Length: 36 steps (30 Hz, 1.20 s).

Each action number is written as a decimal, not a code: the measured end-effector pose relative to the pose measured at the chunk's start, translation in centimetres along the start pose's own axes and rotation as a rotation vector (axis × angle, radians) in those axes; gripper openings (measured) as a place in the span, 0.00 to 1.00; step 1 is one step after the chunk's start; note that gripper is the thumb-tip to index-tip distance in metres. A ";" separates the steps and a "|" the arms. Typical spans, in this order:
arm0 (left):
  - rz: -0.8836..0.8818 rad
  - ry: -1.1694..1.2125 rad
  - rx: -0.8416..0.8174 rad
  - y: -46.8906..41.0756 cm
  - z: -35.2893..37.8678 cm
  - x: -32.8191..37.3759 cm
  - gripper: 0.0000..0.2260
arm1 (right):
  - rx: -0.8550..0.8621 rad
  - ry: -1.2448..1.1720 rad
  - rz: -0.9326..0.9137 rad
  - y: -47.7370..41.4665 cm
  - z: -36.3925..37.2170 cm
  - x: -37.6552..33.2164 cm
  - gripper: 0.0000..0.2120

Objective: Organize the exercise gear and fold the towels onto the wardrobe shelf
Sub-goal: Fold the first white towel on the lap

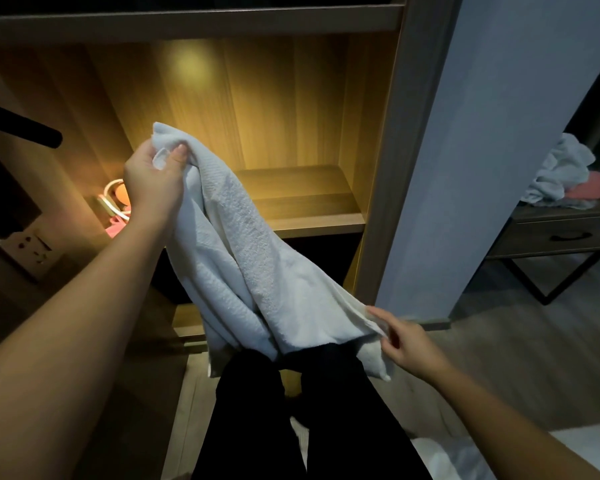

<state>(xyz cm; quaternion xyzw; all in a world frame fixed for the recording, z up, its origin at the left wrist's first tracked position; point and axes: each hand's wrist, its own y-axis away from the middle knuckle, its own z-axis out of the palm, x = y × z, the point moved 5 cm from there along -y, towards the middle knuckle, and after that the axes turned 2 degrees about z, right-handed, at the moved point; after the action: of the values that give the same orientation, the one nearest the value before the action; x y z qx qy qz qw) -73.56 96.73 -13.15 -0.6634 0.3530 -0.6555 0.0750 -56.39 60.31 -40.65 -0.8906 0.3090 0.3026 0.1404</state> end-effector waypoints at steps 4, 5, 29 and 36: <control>0.009 -0.014 -0.013 0.3 0.7 0.3 0.02 | -0.230 0.289 0.035 -1.3 1.4 0.2 0.17; 0.010 -0.020 -0.014 0.3 0.8 0.4 0.01 | -0.252 0.375 0.082 -1.6 1.5 0.9 0.12; 0.082 -0.040 -0.286 1.6 4.1 3.1 0.06 | -0.430 0.350 0.383 -1.9 3.1 3.0 0.05; 0.125 0.025 -0.437 2.0 4.1 3.7 0.06 | -0.220 0.046 0.238 -8.4 0.3 -3.2 0.15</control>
<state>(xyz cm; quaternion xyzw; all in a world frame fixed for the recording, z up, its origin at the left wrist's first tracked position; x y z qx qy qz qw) -70.90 91.72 -11.80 -0.6326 0.5280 -0.5656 -0.0344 -53.20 68.44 -38.35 -0.8643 0.3804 0.3289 -0.0020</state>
